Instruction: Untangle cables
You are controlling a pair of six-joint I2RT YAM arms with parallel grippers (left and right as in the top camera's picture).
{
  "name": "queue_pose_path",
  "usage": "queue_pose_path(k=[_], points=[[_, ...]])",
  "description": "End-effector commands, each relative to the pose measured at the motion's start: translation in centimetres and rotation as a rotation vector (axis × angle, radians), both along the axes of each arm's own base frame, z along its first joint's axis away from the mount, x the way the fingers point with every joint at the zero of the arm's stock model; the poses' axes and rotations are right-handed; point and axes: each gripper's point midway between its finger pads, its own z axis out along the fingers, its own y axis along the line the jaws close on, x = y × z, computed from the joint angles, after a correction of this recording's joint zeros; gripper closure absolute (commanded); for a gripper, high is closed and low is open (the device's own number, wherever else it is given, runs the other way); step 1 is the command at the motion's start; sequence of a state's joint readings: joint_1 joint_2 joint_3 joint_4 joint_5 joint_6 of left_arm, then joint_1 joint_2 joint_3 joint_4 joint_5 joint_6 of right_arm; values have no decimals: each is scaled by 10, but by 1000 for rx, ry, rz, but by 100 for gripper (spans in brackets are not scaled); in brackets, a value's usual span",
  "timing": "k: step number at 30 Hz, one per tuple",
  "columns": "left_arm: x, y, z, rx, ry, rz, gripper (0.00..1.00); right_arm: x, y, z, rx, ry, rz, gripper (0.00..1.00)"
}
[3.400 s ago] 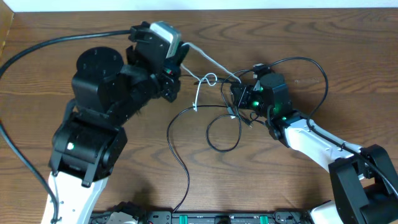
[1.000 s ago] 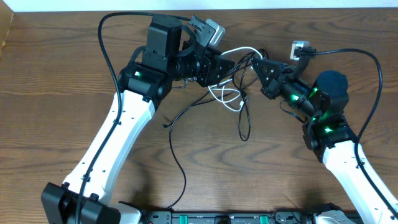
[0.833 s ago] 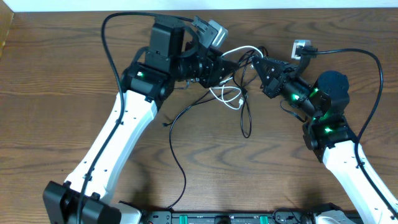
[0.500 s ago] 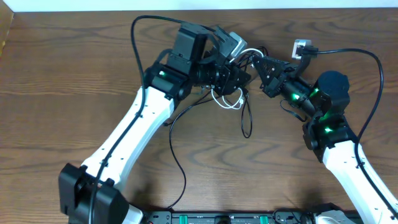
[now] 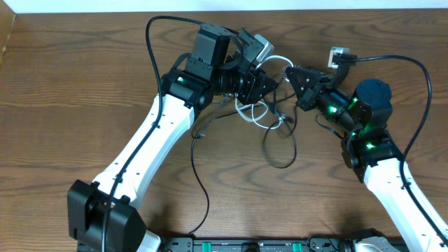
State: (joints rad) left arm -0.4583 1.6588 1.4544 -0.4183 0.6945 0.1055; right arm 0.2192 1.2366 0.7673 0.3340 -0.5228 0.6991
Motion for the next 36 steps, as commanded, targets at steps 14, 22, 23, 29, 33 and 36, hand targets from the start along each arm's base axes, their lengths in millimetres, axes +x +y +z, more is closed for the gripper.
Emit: queue_pose_path(k=[14,22,23,29,33,36], points=[[7,6,-15,74,-37,2,40,4,-15,-25,-32,115,-98,91],[11,9,-8,63,-58,13,41,-5,-37,-86,-213,305,-190,19],[10,9,-6,61,-63,13,41,-5,-38,-92,-226,322,-190,19],[11,20,8,88,-111,68,41,-1,-25,-141,-295,429,-189,20],[15,29,15,117,-142,116,41,2,-14,-187,-307,538,-175,26],[12,30,21,113,-154,118,41,8,3,-216,-300,563,-144,31]])
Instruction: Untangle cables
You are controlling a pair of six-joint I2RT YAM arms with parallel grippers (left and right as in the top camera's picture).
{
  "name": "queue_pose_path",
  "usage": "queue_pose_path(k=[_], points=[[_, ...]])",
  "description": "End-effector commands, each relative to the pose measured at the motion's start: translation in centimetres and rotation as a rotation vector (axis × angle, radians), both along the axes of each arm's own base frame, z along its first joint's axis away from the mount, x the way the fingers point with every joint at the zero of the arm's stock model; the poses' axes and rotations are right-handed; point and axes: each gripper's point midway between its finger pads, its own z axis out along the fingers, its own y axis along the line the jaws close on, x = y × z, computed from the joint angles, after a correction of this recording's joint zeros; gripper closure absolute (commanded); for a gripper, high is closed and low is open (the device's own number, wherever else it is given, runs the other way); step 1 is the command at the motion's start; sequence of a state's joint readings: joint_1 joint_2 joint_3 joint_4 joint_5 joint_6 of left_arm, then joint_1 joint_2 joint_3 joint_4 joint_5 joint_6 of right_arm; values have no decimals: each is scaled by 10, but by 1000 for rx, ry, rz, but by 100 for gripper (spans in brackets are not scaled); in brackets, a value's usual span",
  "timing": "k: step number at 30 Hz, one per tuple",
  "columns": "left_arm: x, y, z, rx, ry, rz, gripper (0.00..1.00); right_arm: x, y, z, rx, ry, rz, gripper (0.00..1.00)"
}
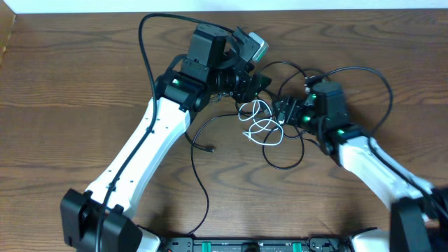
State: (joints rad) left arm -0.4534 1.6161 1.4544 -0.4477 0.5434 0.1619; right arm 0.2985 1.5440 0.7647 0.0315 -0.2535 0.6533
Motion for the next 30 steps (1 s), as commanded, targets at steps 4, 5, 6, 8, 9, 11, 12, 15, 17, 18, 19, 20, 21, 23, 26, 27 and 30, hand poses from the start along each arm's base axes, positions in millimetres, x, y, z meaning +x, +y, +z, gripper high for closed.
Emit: queue_pose_path(k=[4,5,6,8,9,11,12,15,17,18,19,20,21,23,26,27,30], points=[[0,10,18,11,-61,27,41,11,28,-51,39,56,-5,38],[0,10,18,11,-61,27,41,11,30,-57,47,71,-4,38],[0,10,18,11,-61,27,41,10,29,-63,50,88,-9,40],[0,10,18,11,-61,27,41,8,29,-72,46,113,-16,40],[0,10,18,11,-61,27,41,7,28,-75,44,117,-16,40],[0,10,18,11,-61,27,41,8,29,-75,46,113,-16,43],[0,10,18,11,-61,27,41,9,30,-73,52,107,-12,45],[0,10,18,11,-61,27,41,13,37,-64,88,76,12,58],[0,10,18,11,-61,27,41,16,38,-61,97,62,15,75],[0,10,18,11,-61,27,41,16,39,-60,101,58,18,84],[0,10,18,11,-60,27,40,17,40,-59,105,57,23,89],[0,10,18,11,-60,27,41,17,42,-57,110,57,30,92],[0,10,18,11,-60,26,41,17,42,-56,114,55,33,92],[0,10,18,12,-60,26,41,18,43,-55,117,53,36,89],[-1,10,18,13,-58,26,40,20,54,-43,147,-3,110,99],[-1,10,18,13,-58,27,41,21,59,-36,161,-35,141,99],[-1,10,18,13,-58,27,41,29,68,-8,217,-138,182,99]])
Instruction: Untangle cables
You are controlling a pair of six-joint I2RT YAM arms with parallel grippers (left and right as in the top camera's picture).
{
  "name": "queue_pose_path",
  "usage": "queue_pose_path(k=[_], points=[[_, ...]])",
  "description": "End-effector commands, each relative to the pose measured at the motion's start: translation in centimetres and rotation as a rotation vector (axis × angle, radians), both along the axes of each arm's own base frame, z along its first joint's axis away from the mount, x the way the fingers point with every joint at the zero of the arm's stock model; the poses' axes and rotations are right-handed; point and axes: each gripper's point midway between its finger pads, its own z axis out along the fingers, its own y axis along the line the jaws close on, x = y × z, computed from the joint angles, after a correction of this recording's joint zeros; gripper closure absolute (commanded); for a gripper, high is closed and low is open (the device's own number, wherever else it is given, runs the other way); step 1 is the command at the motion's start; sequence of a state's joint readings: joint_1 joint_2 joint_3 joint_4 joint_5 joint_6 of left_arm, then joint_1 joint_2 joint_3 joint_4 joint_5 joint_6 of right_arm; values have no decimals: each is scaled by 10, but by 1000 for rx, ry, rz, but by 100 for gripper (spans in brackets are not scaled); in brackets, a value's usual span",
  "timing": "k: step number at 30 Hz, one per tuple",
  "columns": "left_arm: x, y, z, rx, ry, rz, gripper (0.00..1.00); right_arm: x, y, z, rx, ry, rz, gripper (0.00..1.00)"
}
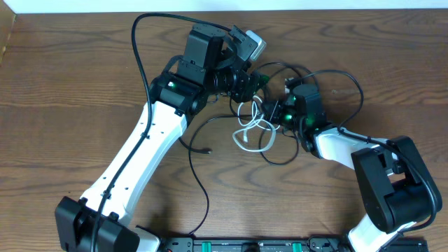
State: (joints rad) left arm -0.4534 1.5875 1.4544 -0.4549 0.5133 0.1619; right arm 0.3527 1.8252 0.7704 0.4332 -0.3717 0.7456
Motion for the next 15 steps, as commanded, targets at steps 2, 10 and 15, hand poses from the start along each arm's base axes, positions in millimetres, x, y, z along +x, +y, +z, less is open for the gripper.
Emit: queue_pose_path(k=[2,10,15], points=[[0,4,8,6,-30,3,41,10,14,46,73,-155,81,99],[0,4,7,9,-30,1,41,23,-29,104,37,-274,-42,99],[5,10,5,37,-39,38,41,28,-77,137,-8,-326,-165,99]])
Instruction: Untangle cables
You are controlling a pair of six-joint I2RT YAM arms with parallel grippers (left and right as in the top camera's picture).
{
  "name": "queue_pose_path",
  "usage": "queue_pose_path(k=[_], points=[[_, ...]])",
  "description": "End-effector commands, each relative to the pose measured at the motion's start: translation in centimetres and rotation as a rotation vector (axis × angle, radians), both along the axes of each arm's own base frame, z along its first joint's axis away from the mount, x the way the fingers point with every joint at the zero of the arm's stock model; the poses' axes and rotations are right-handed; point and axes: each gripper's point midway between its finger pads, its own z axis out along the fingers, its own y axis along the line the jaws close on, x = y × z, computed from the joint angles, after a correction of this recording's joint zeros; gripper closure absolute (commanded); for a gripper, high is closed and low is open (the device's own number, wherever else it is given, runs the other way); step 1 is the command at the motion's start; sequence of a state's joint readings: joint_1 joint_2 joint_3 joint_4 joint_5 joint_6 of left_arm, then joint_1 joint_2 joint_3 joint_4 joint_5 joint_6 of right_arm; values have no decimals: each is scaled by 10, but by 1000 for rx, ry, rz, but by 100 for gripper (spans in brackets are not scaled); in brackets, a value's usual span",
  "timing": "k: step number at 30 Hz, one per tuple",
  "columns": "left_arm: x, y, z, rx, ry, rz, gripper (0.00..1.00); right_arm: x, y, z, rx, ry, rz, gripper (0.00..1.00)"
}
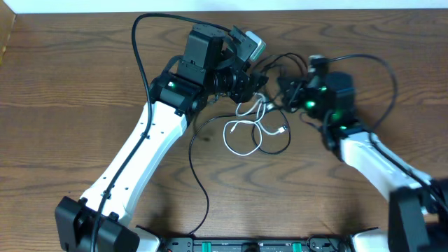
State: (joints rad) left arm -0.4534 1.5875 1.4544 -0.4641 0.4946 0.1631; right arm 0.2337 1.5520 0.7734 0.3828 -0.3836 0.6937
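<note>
A thin white cable (241,134) lies in loose loops on the table's middle, its small plug (282,130) at the right. A black cable (278,149) curves around it, and its strands run up to both grippers. My left gripper (256,85) is down at the upper end of the tangle, shut on the white cable where it rises. Just to its right, my right gripper (285,89) faces it, shut on a black strand. The fingertips are dark and partly hidden among the cables.
Another black lead (198,175) runs from the tangle's left side down to the front edge. The arms' own black cables arch over the back of the wooden table (70,91). A power strip (252,246) lies along the front edge.
My right gripper has moved right and slightly back, out of the tangle. The white cable has spread into wider loops lower on the table. The left gripper has barely moved.
First both grippers were raised at the back above a bunched white and black tangle. Then my right gripper was down at the tangle's right side, later deeper in its middle. Now it is drawn back to the right, and the white cable lies looser.
</note>
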Motion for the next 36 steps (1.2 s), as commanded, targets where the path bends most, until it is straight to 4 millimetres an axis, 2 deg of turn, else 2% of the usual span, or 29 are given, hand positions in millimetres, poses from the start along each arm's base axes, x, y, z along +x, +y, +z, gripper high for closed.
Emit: queue_pose_path(k=[1,2,3,6,9,12,17,21,26,31,32,34,36], points=[[4,8,7,24,-42,25,41,8,-40,35,-44,-90,-108,99],[4,8,7,23,-41,25,41,8,-50,40,-51,-97,-128,99],[4,8,7,24,-41,25,40,6,-71,45,-66,-90,-184,99],[4,8,7,24,-41,25,41,1,-101,44,-101,-53,-265,99],[4,8,7,24,-41,25,41,-6,-116,35,-132,-6,-291,99],[4,8,7,24,-41,25,41,-15,-116,16,-170,69,-271,99],[4,8,7,24,-41,25,41,-34,-106,-20,-248,206,-236,99],[4,8,7,23,-42,25,41,-46,-86,-43,-273,286,-173,99],[6,14,12,22,-56,35,41,-58,-45,-70,-299,343,-41,99],[10,32,29,7,-91,76,40,-63,3,-89,-325,320,82,99],[10,35,31,5,-96,83,40,-63,7,-89,-320,313,88,97],[11,40,36,0,-106,96,40,-59,11,-88,-296,308,78,50],[12,44,38,-2,-112,104,40,-58,13,-85,-282,302,81,35]])
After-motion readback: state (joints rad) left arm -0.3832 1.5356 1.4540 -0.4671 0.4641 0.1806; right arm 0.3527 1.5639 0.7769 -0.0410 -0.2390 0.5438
